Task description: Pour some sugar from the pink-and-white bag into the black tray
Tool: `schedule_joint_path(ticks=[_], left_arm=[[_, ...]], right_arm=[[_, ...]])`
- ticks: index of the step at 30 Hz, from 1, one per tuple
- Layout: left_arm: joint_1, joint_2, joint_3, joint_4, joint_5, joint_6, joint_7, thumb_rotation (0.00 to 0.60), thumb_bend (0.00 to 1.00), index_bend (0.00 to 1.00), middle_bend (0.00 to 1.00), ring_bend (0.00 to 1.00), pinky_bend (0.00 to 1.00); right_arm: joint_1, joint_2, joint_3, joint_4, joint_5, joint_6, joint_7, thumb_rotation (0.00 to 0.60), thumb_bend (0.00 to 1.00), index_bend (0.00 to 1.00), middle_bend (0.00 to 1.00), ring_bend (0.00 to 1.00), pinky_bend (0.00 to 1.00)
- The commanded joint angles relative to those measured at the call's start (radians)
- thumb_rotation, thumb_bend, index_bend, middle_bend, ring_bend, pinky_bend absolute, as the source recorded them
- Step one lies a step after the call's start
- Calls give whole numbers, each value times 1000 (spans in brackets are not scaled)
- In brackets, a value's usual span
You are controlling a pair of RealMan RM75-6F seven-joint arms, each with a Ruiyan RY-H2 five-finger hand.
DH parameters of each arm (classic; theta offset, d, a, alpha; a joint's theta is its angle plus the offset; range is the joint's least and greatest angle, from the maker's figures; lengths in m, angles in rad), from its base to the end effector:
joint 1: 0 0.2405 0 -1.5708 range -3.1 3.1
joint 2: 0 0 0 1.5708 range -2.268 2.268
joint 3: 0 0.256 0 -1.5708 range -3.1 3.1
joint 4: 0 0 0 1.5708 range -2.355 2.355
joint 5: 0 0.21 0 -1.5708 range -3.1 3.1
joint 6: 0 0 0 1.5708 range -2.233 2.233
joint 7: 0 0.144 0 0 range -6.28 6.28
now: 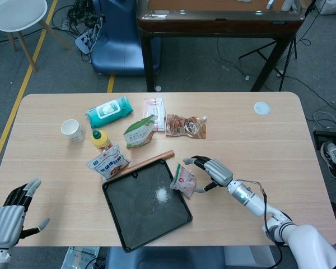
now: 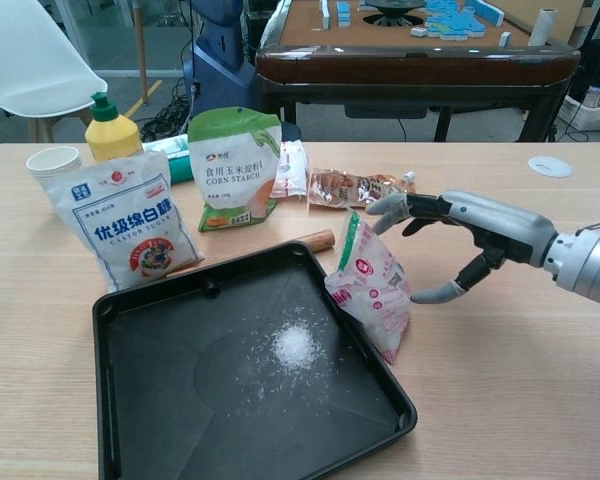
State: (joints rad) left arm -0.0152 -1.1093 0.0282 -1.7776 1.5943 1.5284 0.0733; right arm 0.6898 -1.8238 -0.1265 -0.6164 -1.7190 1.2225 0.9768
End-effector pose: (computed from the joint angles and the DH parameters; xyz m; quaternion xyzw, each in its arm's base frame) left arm -0.2800 0.1421 0.1410 -0.5984 -0.4218 -0.4006 0.5509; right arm -0.2342 -0.3382 -0.0495 0.7079 -0.4791 0.4814 0.1937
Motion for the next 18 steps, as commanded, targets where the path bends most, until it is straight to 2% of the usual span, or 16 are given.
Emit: schedule_joint_path(ticks=[1, 6, 13, 18], left_arm=[[-3, 3, -4, 1, -4, -2, -2, 600, 176, 37, 82, 72, 69], [-14, 10, -15, 9, -13, -11, -11, 600, 177, 37, 82, 72, 69], [-37, 7, -34, 36, -16, -24, -29, 600, 176, 37, 82, 72, 69], [-45, 3, -39, 53, -14, -26, -36, 600, 177, 37, 82, 72, 69]], right_arm=[[-30, 58, 25, -73, 24, 43, -102, 600, 114, 116, 211, 125, 167], [-103, 194, 74, -271, 92, 103, -356, 600, 112, 107, 208, 119, 167], [-237, 441, 107, -662, 232, 146, -751, 600, 143, 107, 239, 119, 167], [-342, 539, 111, -793, 319, 209, -885, 600, 148, 107, 247, 126, 167]])
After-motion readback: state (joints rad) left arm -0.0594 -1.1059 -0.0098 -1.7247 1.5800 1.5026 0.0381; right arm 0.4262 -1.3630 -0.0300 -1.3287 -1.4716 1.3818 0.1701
